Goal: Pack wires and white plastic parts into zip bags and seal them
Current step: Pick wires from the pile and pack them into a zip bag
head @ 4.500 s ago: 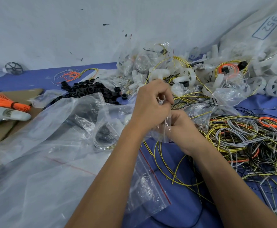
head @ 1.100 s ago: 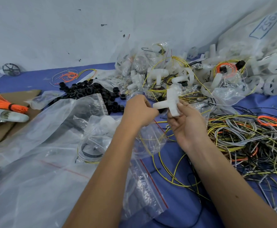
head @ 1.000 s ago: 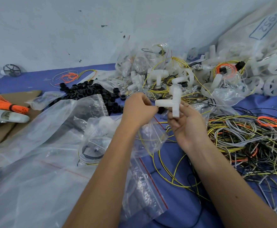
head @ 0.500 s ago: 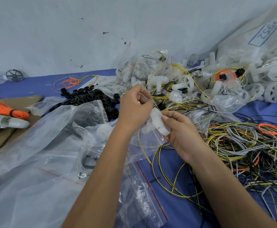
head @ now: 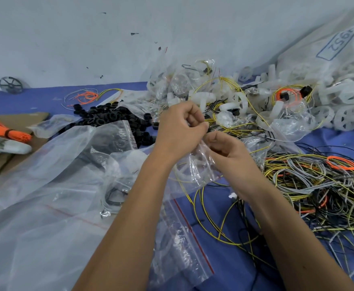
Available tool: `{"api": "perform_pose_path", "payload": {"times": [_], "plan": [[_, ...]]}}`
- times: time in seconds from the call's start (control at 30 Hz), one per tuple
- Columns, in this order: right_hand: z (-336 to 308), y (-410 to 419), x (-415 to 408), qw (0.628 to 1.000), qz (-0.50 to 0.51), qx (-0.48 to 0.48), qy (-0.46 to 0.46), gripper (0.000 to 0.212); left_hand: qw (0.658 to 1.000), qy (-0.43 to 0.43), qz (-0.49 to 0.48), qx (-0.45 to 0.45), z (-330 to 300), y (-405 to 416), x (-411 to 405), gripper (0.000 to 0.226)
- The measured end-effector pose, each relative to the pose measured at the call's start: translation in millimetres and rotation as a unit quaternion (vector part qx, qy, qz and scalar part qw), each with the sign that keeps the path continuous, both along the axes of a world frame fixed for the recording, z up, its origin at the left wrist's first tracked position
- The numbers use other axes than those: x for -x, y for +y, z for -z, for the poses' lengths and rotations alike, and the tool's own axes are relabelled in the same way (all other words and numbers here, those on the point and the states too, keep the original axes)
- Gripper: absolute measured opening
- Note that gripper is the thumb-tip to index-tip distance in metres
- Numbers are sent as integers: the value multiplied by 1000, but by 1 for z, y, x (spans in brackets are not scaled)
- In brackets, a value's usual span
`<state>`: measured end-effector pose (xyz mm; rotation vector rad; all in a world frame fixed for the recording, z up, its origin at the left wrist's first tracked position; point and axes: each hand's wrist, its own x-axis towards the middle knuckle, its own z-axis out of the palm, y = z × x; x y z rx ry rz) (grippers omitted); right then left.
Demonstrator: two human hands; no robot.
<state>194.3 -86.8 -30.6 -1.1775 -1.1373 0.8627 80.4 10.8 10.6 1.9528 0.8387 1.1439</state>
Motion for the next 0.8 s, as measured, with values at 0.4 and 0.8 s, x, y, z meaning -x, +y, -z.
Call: {"api": "perform_pose_path", "payload": {"times": [0.4, 0.8], "plan": [[7, -3, 4, 992, -97, 58, -57, 25, 999, 42, 18, -13, 3, -13, -21, 26], [12, -8, 8, 968, -139, 72, -199, 40, 995, 73, 41, -48, 11, -26, -31, 25]]}}
